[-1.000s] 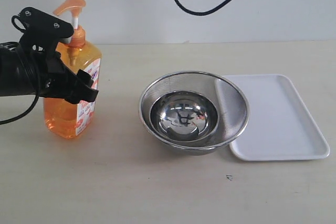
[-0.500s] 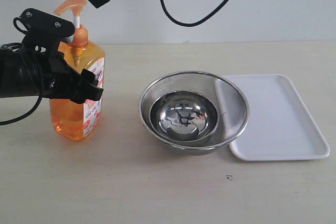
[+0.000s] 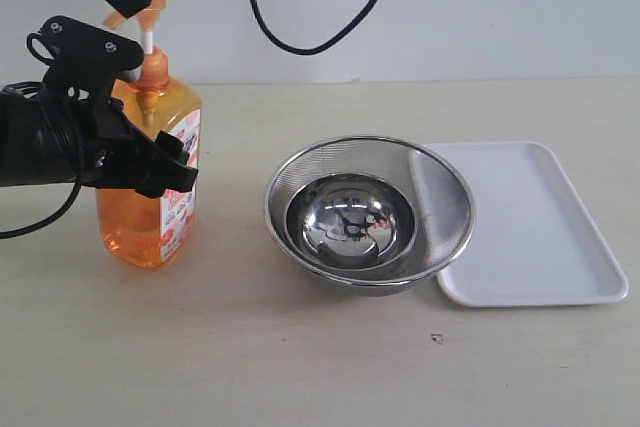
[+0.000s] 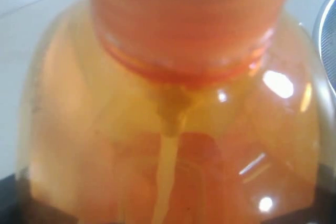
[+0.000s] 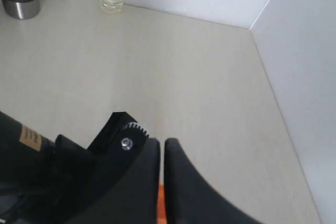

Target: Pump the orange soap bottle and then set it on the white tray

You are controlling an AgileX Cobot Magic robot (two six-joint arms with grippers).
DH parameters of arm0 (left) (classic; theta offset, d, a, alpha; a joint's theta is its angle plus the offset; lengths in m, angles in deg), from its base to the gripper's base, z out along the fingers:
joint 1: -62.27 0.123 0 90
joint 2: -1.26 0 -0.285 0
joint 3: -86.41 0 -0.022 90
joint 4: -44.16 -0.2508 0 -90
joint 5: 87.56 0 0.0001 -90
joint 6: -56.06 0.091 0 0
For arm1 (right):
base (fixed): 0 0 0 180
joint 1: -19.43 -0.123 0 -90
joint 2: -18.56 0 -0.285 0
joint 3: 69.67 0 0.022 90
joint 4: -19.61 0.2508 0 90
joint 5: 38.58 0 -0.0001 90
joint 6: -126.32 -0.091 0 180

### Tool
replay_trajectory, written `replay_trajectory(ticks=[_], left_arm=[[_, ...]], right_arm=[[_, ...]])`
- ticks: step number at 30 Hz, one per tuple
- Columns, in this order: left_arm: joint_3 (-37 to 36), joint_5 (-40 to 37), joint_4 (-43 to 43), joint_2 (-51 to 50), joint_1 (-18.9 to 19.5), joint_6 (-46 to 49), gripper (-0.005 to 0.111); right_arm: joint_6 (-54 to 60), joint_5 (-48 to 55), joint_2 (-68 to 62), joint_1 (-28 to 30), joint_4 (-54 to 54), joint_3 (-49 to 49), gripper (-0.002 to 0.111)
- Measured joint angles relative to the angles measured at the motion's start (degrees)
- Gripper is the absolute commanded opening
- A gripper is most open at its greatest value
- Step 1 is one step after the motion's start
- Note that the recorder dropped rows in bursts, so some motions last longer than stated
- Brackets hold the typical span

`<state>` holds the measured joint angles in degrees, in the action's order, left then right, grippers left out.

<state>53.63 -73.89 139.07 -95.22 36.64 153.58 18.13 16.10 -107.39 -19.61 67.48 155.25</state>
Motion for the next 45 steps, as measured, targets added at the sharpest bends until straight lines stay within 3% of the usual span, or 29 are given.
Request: replay_trajectory(ticks=[45], left_arm=[[0.0, -0.8, -0.9, 0.0, -0.1, 0.0, 0.005]], right_arm=[[-15.4, 8.0, 1.1, -1.0, -21.5, 0.6, 0.0]])
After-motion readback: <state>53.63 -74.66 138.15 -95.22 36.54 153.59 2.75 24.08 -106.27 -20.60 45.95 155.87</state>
